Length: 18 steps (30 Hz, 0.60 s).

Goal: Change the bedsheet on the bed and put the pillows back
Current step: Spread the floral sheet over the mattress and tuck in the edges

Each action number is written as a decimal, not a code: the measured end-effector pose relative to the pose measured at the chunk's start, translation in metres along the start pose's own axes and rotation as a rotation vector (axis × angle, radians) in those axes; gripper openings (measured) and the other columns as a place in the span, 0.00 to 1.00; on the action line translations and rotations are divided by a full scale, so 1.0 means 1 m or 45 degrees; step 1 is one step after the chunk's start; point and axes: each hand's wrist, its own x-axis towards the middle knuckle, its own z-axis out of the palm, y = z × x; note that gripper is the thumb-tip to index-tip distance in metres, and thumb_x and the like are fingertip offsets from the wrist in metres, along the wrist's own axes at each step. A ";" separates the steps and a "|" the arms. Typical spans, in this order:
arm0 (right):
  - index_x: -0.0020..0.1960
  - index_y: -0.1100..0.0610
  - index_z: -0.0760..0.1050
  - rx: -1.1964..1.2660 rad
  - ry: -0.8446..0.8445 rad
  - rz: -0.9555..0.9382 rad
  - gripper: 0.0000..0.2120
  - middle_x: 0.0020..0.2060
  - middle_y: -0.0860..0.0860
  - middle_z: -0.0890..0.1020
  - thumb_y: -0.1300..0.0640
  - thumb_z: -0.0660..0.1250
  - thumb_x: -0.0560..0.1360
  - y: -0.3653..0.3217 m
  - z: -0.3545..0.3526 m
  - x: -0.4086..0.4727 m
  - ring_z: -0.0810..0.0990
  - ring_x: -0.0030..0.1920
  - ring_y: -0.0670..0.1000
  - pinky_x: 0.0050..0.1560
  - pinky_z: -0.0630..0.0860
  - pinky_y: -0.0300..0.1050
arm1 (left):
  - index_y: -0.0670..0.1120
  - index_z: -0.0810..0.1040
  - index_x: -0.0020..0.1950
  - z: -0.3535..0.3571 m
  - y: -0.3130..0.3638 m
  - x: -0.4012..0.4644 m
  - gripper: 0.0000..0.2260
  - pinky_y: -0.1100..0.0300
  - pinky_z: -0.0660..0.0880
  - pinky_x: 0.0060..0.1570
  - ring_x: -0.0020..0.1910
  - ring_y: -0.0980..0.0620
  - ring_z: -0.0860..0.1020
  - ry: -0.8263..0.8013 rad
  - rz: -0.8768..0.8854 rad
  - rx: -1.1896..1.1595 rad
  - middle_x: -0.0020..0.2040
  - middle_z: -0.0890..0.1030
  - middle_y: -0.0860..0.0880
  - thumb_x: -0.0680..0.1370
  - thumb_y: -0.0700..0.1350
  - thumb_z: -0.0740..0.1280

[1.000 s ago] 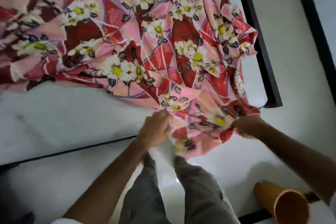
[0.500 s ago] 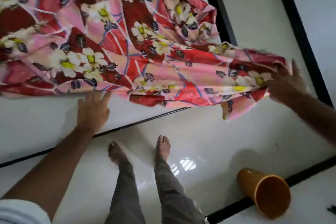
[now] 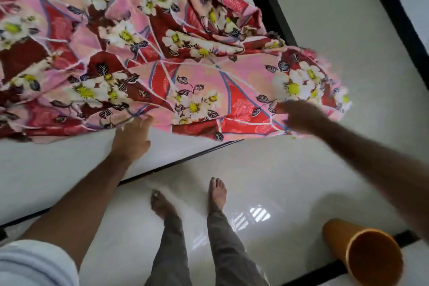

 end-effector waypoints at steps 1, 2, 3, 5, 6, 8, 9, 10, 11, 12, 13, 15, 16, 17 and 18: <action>0.75 0.49 0.68 0.107 -0.005 -0.157 0.25 0.72 0.52 0.72 0.54 0.65 0.78 -0.038 0.017 -0.002 0.70 0.72 0.56 0.72 0.66 0.55 | 0.50 0.63 0.75 0.004 0.003 0.000 0.34 0.38 0.76 0.59 0.66 0.36 0.76 -0.007 -0.016 0.023 0.71 0.73 0.40 0.72 0.46 0.72; 0.76 0.51 0.65 0.154 -0.001 -0.281 0.27 0.73 0.53 0.71 0.53 0.66 0.78 -0.075 0.032 -0.003 0.69 0.72 0.57 0.70 0.69 0.54 | 0.50 0.63 0.74 0.006 0.005 0.002 0.33 0.38 0.76 0.59 0.67 0.36 0.75 -0.004 -0.025 0.037 0.71 0.72 0.40 0.72 0.46 0.72; 0.76 0.52 0.63 0.182 0.043 -0.365 0.29 0.72 0.54 0.71 0.51 0.67 0.77 -0.111 0.046 -0.001 0.70 0.71 0.58 0.67 0.71 0.54 | 0.49 0.64 0.74 0.008 0.005 0.001 0.32 0.37 0.76 0.59 0.67 0.36 0.74 0.009 -0.023 0.025 0.71 0.72 0.40 0.73 0.45 0.72; 0.72 0.55 0.66 0.186 0.182 -0.404 0.32 0.68 0.55 0.72 0.45 0.71 0.73 -0.163 0.068 0.010 0.70 0.67 0.60 0.61 0.73 0.56 | 0.44 0.67 0.71 0.009 0.006 0.000 0.27 0.38 0.77 0.56 0.63 0.35 0.75 0.099 0.011 -0.049 0.67 0.73 0.39 0.73 0.41 0.72; 0.69 0.56 0.68 0.162 0.285 -0.375 0.33 0.65 0.56 0.73 0.43 0.73 0.70 -0.182 0.077 0.018 0.71 0.64 0.60 0.58 0.74 0.56 | 0.42 0.70 0.67 0.011 0.006 -0.004 0.24 0.39 0.78 0.53 0.61 0.35 0.76 0.161 0.046 -0.080 0.63 0.74 0.39 0.73 0.39 0.72; 0.62 0.56 0.74 0.175 0.452 -0.321 0.29 0.57 0.55 0.77 0.43 0.76 0.66 -0.209 0.085 0.036 0.75 0.58 0.60 0.53 0.73 0.55 | 0.42 0.74 0.59 0.018 0.008 -0.013 0.18 0.41 0.78 0.47 0.55 0.37 0.77 0.236 0.097 -0.115 0.57 0.75 0.41 0.72 0.39 0.74; 0.57 0.55 0.76 0.215 0.547 -0.316 0.23 0.54 0.54 0.79 0.46 0.76 0.67 -0.215 0.086 0.047 0.76 0.56 0.60 0.51 0.73 0.54 | 0.43 0.76 0.57 0.023 0.008 -0.019 0.14 0.42 0.76 0.47 0.53 0.37 0.77 0.225 0.078 -0.139 0.55 0.76 0.42 0.73 0.41 0.73; 0.52 0.54 0.78 0.286 0.593 -0.340 0.17 0.51 0.53 0.79 0.49 0.76 0.68 -0.214 0.083 0.057 0.76 0.55 0.59 0.51 0.72 0.54 | 0.44 0.77 0.55 0.030 0.010 -0.022 0.11 0.43 0.75 0.49 0.53 0.38 0.76 0.193 0.020 -0.196 0.53 0.77 0.43 0.75 0.43 0.73; 0.49 0.54 0.79 0.428 0.570 -0.421 0.12 0.48 0.52 0.80 0.52 0.76 0.69 -0.213 0.079 0.064 0.77 0.54 0.57 0.51 0.71 0.53 | 0.44 0.78 0.55 0.037 0.011 -0.026 0.10 0.45 0.74 0.52 0.54 0.39 0.77 0.179 -0.061 -0.348 0.53 0.78 0.43 0.76 0.45 0.72; 0.45 0.54 0.78 0.617 0.451 -0.539 0.08 0.45 0.49 0.79 0.54 0.75 0.70 -0.206 0.073 0.069 0.76 0.51 0.53 0.52 0.70 0.51 | 0.44 0.79 0.55 0.041 0.015 -0.027 0.10 0.47 0.74 0.55 0.54 0.41 0.77 0.208 -0.181 -0.613 0.52 0.80 0.44 0.77 0.47 0.72; 0.43 0.54 0.78 0.772 0.244 -0.677 0.06 0.41 0.47 0.78 0.56 0.75 0.72 -0.196 0.064 0.066 0.76 0.46 0.47 0.51 0.70 0.47 | 0.43 0.78 0.57 0.042 0.019 -0.027 0.11 0.49 0.74 0.55 0.52 0.44 0.79 0.258 -0.352 -0.967 0.52 0.81 0.44 0.78 0.48 0.72; 0.42 0.52 0.76 0.775 -0.242 -0.877 0.08 0.36 0.42 0.75 0.59 0.74 0.74 -0.172 0.046 0.047 0.74 0.39 0.35 0.48 0.67 0.34 | 0.46 0.74 0.61 0.036 0.030 -0.026 0.12 0.51 0.78 0.48 0.46 0.49 0.80 0.265 -0.700 -1.722 0.51 0.80 0.45 0.81 0.48 0.70; 0.42 0.51 0.75 0.663 -0.474 -0.929 0.09 0.35 0.41 0.75 0.59 0.74 0.75 -0.159 0.042 0.037 0.73 0.37 0.33 0.44 0.66 0.29 | 0.47 0.72 0.63 0.037 0.031 -0.023 0.13 0.50 0.81 0.44 0.45 0.50 0.81 0.270 -0.809 -2.074 0.52 0.81 0.45 0.81 0.48 0.69; 0.41 0.50 0.73 0.526 -0.687 -0.928 0.11 0.34 0.41 0.75 0.59 0.74 0.75 -0.146 0.040 0.025 0.73 0.35 0.34 0.40 0.66 0.28 | 0.47 0.72 0.64 0.036 0.031 -0.020 0.15 0.48 0.82 0.44 0.47 0.49 0.83 0.291 -0.868 -2.403 0.53 0.82 0.45 0.81 0.47 0.70; 0.40 0.49 0.72 0.388 -0.844 -0.918 0.12 0.32 0.41 0.75 0.59 0.75 0.74 -0.132 0.043 0.017 0.73 0.33 0.35 0.36 0.67 0.29 | 0.46 0.73 0.65 0.038 0.027 -0.017 0.17 0.47 0.83 0.44 0.49 0.48 0.84 0.322 -0.918 -2.690 0.56 0.83 0.45 0.79 0.47 0.72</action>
